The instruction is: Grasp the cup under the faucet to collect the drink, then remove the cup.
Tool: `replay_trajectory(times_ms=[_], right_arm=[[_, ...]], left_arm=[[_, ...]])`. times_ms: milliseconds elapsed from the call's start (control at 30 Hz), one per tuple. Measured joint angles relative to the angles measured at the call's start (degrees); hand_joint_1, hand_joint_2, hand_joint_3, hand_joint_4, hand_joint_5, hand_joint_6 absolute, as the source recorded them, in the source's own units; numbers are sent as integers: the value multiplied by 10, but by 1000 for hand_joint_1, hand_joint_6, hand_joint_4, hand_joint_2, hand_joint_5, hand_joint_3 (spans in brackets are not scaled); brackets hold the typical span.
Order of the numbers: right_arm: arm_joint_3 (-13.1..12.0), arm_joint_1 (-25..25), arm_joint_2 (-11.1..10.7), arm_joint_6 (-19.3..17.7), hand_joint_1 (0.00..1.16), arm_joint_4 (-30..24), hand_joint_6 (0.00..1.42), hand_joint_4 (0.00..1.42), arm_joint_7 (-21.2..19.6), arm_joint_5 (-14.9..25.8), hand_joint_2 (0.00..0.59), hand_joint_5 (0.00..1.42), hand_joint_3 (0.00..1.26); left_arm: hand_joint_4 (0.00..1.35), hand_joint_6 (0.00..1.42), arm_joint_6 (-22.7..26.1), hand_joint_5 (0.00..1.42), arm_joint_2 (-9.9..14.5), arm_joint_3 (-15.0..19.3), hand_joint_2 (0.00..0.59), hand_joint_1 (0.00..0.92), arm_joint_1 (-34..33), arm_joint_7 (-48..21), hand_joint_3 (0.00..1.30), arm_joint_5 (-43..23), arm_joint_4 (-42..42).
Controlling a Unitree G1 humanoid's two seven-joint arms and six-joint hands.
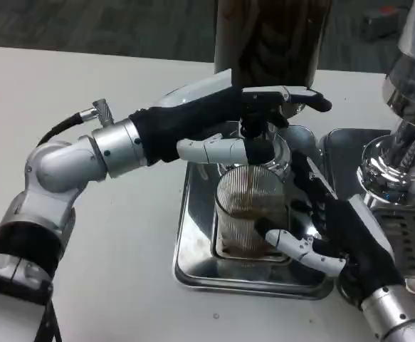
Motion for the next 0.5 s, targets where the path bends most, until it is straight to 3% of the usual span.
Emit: replay_trajectory(times_ms=[500], right_arm=[[0, -14, 0, -8, 749, 17, 113, 0, 15, 5, 238, 0, 0]], left_arm=[[24, 48, -1, 0, 2, 0, 5, 0, 0, 2, 206, 0, 0]])
